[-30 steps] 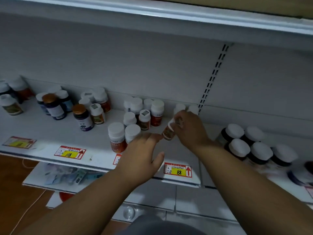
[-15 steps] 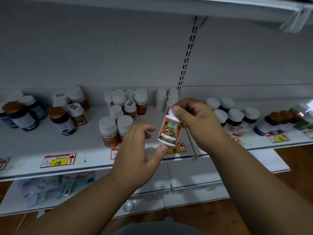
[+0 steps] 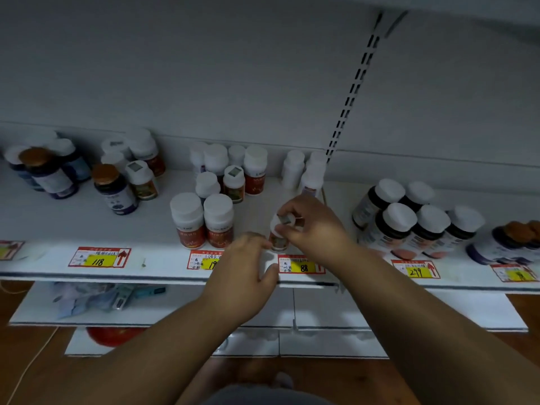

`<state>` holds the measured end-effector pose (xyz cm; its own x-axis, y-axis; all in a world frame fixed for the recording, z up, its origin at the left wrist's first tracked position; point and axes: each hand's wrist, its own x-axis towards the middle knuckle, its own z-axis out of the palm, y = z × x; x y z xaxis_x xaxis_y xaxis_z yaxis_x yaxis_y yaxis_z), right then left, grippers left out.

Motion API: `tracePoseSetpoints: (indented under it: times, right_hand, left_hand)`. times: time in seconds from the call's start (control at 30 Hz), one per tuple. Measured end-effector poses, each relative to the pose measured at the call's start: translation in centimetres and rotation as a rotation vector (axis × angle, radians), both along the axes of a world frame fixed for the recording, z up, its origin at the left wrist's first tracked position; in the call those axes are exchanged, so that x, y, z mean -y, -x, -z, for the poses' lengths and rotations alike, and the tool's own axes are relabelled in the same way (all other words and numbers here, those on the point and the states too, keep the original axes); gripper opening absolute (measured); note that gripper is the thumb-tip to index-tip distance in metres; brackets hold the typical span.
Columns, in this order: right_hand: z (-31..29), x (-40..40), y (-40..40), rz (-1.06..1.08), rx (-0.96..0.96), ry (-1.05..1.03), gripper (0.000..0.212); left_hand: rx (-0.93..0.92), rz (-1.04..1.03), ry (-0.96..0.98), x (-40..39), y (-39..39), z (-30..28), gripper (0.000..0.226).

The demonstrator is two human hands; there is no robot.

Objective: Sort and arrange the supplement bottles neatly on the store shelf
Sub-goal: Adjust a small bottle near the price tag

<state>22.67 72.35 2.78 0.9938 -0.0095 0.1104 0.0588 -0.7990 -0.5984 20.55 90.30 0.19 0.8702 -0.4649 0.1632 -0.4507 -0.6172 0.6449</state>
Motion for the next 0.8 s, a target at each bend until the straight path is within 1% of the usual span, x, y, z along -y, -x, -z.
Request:
tracePoseSetpoints:
  times: [0.13,0.23,0.3,0.4,0.5,0.53,0.6,0.67,0.73,0.8]
  right_hand:
    - [0.9,0.3,-0.7,-0.06,-0.011,-0.039,0.021]
    - [1.3,0.7,-0.6,-0.072,-0.01,-0.092,0.023]
    - [1.5,0.9,-0.4,-0.057,-0.043,-0.143,0.027]
    - [2.1,1.6,0.3,-0.031,-0.064,-0.21,0.03]
    - [1.8,2.5,0.5,0.051,-0.095,-0.261,0.032]
    - [1.6,2.9,0.2,0.088,-0.075,-0.257,0.032]
    - [1.2,3.6,-1.0,0.171,0.054,-0.161,0.028]
    - [0.9,4.3,-3.1,0.245,0.154,-0.035,0.032]
    - [0.9,4.9,-5.2,0.295,0.087,0.109,0.043]
    - [1.3,5.1,-6.8,0.328,-0.028,0.209,0.047]
  left_hand:
    - [-0.018,-0.064,-0.004,0.6,-0.7,0.1,0.043]
    - [0.119,-0.007,-0.032,1.1,-1.4,-0.5,0.053]
    - [0.183,0.047,-0.078,1.5,-2.0,-0.7,0.056]
    - [0.195,0.08,-0.153,1.7,-2.3,-0.7,0.054]
    - [0.218,0.093,-0.207,1.5,-2.3,-0.6,0.055]
    - [0.222,0.093,-0.218,1.5,-2.4,-0.7,0.054]
    - [0.229,0.086,-0.223,1.7,-2.5,-0.9,0.052]
    - [0.237,0.082,-0.218,1.8,-2.5,-1.2,0.05]
    - [0.242,0.082,-0.205,1.8,-2.4,-1.5,0.048]
    - [0.248,0.071,-0.19,2.0,-2.5,-1.7,0.045]
